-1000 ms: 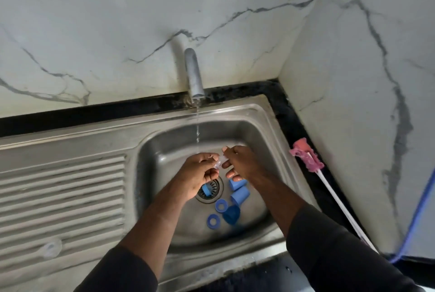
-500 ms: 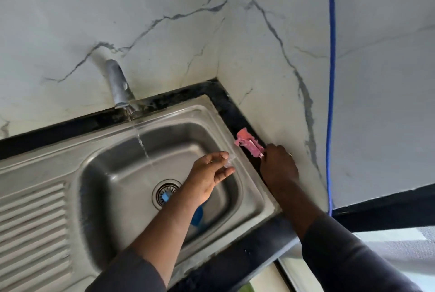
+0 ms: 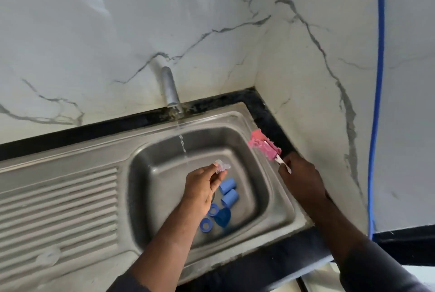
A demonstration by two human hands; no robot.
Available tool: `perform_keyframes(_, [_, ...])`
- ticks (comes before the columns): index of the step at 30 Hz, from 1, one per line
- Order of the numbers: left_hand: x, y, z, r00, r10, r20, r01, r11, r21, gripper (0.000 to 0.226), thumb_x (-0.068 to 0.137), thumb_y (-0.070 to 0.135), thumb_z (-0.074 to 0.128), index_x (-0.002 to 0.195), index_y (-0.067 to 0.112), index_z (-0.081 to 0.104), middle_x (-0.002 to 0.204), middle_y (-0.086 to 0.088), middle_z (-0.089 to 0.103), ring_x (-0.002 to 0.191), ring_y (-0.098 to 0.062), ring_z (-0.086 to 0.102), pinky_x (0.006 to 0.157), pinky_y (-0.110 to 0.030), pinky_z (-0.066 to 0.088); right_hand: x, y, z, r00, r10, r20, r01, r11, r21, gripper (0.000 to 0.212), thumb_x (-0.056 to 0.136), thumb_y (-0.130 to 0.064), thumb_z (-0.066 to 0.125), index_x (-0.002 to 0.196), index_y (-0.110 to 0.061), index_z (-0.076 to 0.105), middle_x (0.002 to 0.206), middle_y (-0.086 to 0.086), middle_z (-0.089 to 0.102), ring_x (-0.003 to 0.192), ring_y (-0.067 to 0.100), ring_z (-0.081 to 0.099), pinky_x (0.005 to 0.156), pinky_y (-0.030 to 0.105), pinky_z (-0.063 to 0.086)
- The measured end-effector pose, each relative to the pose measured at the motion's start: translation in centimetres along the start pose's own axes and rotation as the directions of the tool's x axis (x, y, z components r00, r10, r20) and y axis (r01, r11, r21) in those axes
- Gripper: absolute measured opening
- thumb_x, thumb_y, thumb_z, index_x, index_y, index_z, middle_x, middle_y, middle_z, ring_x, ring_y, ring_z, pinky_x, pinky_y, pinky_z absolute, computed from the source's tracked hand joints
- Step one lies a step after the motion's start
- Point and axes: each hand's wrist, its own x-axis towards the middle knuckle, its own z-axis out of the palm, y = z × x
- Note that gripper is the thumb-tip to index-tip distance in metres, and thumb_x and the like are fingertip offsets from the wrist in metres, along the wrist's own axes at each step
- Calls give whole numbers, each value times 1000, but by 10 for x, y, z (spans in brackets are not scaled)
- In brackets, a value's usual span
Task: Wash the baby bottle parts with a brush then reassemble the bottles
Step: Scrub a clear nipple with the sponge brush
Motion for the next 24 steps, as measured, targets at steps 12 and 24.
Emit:
perform_keyframes(12, [-36,56,-16,999,-6,-41,-4,968,-250,17,89,-2,66,105,-6,68,102,-23,72,94,-27,70,77,-32,62,-46,-105,11,957,-281,72,228,881,414,10,93,-21,68,100,-29,70,78,-12,69,75,2,64,71,27,51])
perform_keyframes(24, [-48,76,-36,986,99,-133,-136,940,-311,9,92,-6,61,98,-4,67,100,-21,73,92,-27,71,80,-34,59,-52,-133,11,925,-351,144,256,858,446,11,95,-19,66,85,-20,61,71,-17,66,67,3,62,60,14,44])
